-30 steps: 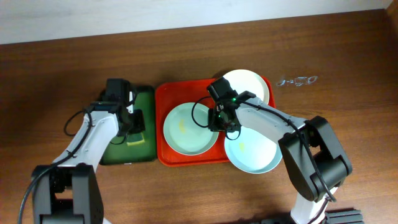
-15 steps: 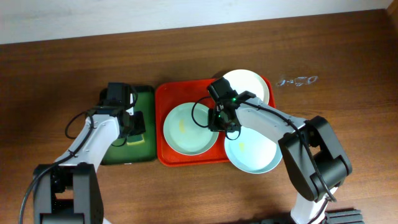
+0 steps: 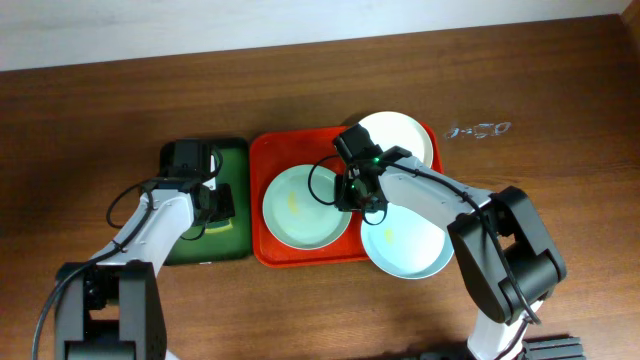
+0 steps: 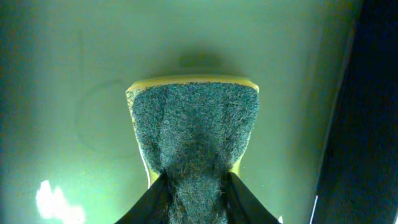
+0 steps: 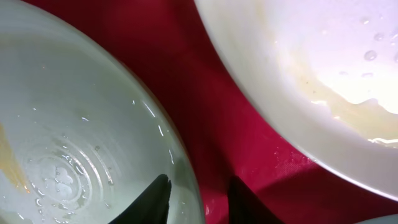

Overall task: Clean dirty plates on tray and stack at the side
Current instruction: 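Lift the sponge with left gripper and carry it over the pale green plate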

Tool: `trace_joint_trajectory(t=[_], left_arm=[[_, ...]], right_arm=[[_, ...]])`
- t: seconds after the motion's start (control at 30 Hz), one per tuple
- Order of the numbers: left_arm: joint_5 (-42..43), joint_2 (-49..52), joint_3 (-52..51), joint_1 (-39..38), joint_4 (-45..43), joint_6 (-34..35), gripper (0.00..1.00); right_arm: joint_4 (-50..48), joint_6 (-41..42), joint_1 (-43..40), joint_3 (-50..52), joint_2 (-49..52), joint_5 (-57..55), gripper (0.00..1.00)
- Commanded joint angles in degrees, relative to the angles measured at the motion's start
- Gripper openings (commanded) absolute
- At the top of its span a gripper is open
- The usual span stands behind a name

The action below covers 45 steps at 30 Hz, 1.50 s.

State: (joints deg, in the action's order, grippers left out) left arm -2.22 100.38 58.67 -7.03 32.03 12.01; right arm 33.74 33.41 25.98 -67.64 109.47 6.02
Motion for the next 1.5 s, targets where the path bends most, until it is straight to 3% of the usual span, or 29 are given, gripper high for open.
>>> trace_joint_trajectory(t=[0.0,0.1,0.17,0.3,0.37,0.53,0.7,0.73,0.77,0.83,0.87,0.9,0.93,1.2,1.33,1.47], left_arm=[[-0.6,1.0,-0.6,-0.4,-0.3,-0.1,0.28],[-0.6,2.9,-0.6,-0.4,-0.6,-0.1,0.25],[-0.7,3.6,-0.6,-0.4,-0.8,-0.1,0.00],[-0.6,2.4,4.5,0.5,3.6,-3.4,0.00],[-0.6,2.3,11.2,0.3,10.4,-5.0,0.00],[-2.6,2.2,27.6,-0.3,22.1,-6.4,0.00],[0.7,2.3,28.4,-3.7,22.6,-7.0,0.00],[-0.4,2.3,28.4,-4.3,22.5,-7.2,0.00],[-1.8,2.3,28.4,-4.9,22.6,-7.2,0.00],[-1.9,2.3,28.4,-5.0,22.8,-7.2,0.00],[-1.9,2.3,28.4,-5.0,23.0,-7.2,0.00],[-1.9,2.3,28.4,-5.0,23.1,-7.2,0.00],[-1.9,2.3,28.4,-4.9,23.2,-7.2,0.00],[-1.4,3.8,28.4,-6.7,23.4,-7.2,0.00],[4.8,5.8,28.4,-9.7,22.6,-7.0,0.00],[5.0,9.4,28.4,-14.1,21.9,-4.5,0.00]], right_arm=[[-0.1,0.1,0.3,0.3,0.6,-0.3,0.32],[-0.1,0.1,0.3,0.4,0.6,-0.3,0.32],[-0.1,0.1,0.3,0.3,0.6,-0.3,0.32],[-0.1,0.1,0.3,0.3,0.6,-0.3,0.30],[-0.1,0.1,0.3,0.3,0.6,-0.2,0.04],[-0.2,0.1,0.3,0.3,0.6,2.3,0.04],[0.5,3.6,0.3,0.3,0.6,5.8,0.04],[0.5,3.5,0.3,0.3,0.6,7.0,0.27],[0.2,3.5,0.2,0.3,0.6,6.8,0.44],[-0.5,3.5,-0.3,0.3,0.6,6.9,0.48],[-0.5,3.5,-0.8,0.3,0.6,6.9,0.41],[-0.5,3.5,-1.0,0.3,0.6,6.8,0.17],[-0.6,3.5,-1.0,0.3,0.6,6.2,0.04],[-0.6,3.5,-0.9,0.3,0.6,5.7,0.04],[-0.6,3.5,-0.8,0.3,0.6,5.8,0.04],[-0.6,3.5,-0.8,0.3,0.6,5.8,0.04]])
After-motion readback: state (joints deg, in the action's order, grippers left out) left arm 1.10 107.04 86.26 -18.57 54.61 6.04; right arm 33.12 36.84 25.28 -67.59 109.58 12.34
